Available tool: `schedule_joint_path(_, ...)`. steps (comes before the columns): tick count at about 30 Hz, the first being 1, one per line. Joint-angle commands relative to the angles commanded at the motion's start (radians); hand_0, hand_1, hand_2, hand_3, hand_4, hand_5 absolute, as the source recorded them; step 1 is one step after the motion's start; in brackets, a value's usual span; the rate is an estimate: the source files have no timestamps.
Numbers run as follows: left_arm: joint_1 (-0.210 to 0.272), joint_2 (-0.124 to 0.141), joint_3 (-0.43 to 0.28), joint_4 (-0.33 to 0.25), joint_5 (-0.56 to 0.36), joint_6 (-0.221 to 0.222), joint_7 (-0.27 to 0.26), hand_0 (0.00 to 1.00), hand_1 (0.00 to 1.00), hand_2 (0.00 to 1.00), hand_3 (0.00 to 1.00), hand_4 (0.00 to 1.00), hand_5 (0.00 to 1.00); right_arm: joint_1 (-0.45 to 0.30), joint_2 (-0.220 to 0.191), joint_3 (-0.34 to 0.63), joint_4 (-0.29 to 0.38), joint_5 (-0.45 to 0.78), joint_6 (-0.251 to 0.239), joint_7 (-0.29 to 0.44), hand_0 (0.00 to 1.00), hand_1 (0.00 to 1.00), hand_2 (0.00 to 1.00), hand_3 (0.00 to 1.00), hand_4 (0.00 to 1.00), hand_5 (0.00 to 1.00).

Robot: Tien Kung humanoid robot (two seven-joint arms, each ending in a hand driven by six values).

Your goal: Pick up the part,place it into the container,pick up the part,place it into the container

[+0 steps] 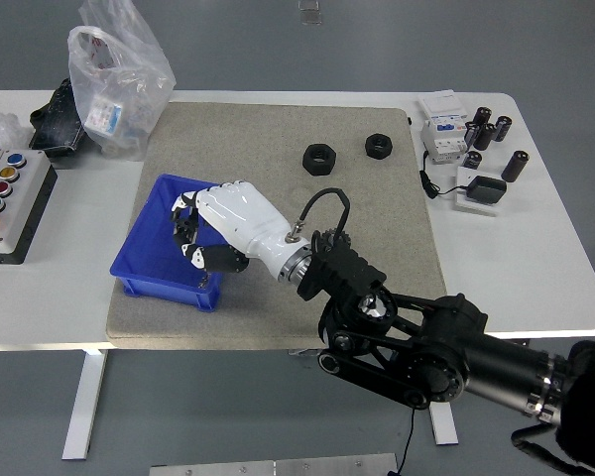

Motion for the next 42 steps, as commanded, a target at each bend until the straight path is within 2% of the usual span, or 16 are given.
schedule_joint_path(5, 0.000, 0.004, -0.004, 0.000, 0.002, 0.001, 0.005, 0.660, 0.554, 0.559, 0.703, 0.619, 0.226, 0.016, 0.000, -0.045, -0.024, 0.002, -0.006, 0.004, 0.268, 0.448, 0.295, 0.437, 0.200, 0.008)
schedule_joint_path(6, -0.001, 0.004, -0.002, 0.000, 0.000, 0.001, 0.005, 0.660, 0.554, 0.560, 0.703, 0.619, 0.225, 0.018, 0.000, -0.051, -0.030, 0.000, -0.006, 0.004, 0.275, 0.482, 0.471, 0.463, 0.290, 0.002)
schedule_joint_path(11, -0.002, 0.005, 0.013, 0.000, -0.014, 0.001, 0.004, 0.660, 0.554, 0.560, 0.703, 0.619, 0.225, 0.026, 0.000, -0.069, -0.054, -0.010, 0.010, -0.005, 0.275, 0.482, 0.471, 0.463, 0.290, 0.002)
schedule_joint_path(12, -0.002, 0.005, 0.015, 0.000, -0.016, 0.001, 0.004, 0.660, 0.553, 0.560, 0.703, 0.620, 0.226, 0.028, 0.000, -0.072, -0.058, -0.013, 0.013, -0.008, 0.313, 0.619, 0.663, 0.658, 0.320, 0.213)
schedule_joint_path(17, -0.002, 0.006, 0.025, 0.000, -0.026, 0.002, 0.005, 0.660, 0.553, 0.560, 0.703, 0.620, 0.226, 0.033, 0.000, -0.083, -0.066, -0.020, 0.023, -0.022, 0.313, 0.619, 0.663, 0.658, 0.320, 0.213)
schedule_joint_path(18, -0.002, 0.007, 0.027, 0.000, -0.028, 0.002, 0.005, 0.660, 0.554, 0.560, 0.703, 0.619, 0.227, 0.033, 0.000, -0.084, -0.067, -0.021, 0.027, -0.025, 0.355, 0.703, 0.800, 0.841, 0.487, 0.194)
schedule_joint_path(23, -0.001, 0.008, 0.036, 0.000, -0.036, 0.002, 0.004, 0.660, 0.554, 0.560, 0.703, 0.619, 0.227, 0.029, 0.000, -0.081, -0.066, -0.036, 0.062, -0.042, 0.355, 0.703, 0.800, 0.841, 0.487, 0.194)
schedule_joint_path(24, -0.001, 0.009, 0.037, 0.000, -0.037, 0.002, 0.004, 0.660, 0.554, 0.560, 0.703, 0.619, 0.227, 0.028, 0.000, -0.078, -0.065, -0.040, 0.071, -0.046, 0.370, 0.717, 0.818, 0.890, 0.549, 0.178)
schedule_joint_path(28, 0.000, 0.009, 0.038, 0.000, -0.037, 0.002, 0.004, 0.660, 0.554, 0.560, 0.703, 0.619, 0.227, 0.019, 0.000, -0.061, -0.061, -0.056, 0.100, -0.059, 0.370, 0.717, 0.818, 0.890, 0.549, 0.178)
schedule_joint_path(30, 0.000, 0.009, 0.038, 0.000, -0.037, 0.002, 0.004, 0.661, 0.554, 0.560, 0.704, 0.620, 0.227, 0.013, 0.000, -0.046, -0.058, -0.065, 0.106, -0.062, 0.376, 0.717, 0.819, 0.894, 0.586, 0.182)
schedule_joint_path(34, 0.001, 0.008, 0.040, 0.000, -0.038, 0.002, 0.002, 0.661, 0.554, 0.560, 0.704, 0.620, 0.227, -0.016, -0.001, 0.026, -0.040, -0.085, 0.111, -0.068, 0.376, 0.717, 0.819, 0.894, 0.586, 0.182)
schedule_joint_path(37, 0.002, 0.006, 0.040, 0.000, -0.038, 0.002, 0.000, 0.661, 0.554, 0.560, 0.704, 0.620, 0.229, -0.050, -0.022, 0.098, -0.030, -0.113, 0.122, -0.083, 0.373, 0.705, 0.807, 0.875, 0.600, 0.198)
schedule_joint_path(41, 0.006, 0.005, 0.031, 0.000, -0.032, 0.002, 0.000, 0.661, 0.554, 0.560, 0.704, 0.620, 0.229, -0.097, -0.077, 0.202, -0.028, -0.165, 0.159, -0.129, 0.373, 0.705, 0.807, 0.875, 0.600, 0.198)
schedule_joint_path(42, 0.006, 0.004, 0.027, 0.000, -0.028, 0.002, 0.001, 0.661, 0.554, 0.560, 0.705, 0.620, 0.228, -0.107, -0.092, 0.225, -0.029, -0.182, 0.175, -0.146, 0.375, 0.716, 0.857, 0.997, 0.883, 0.424)
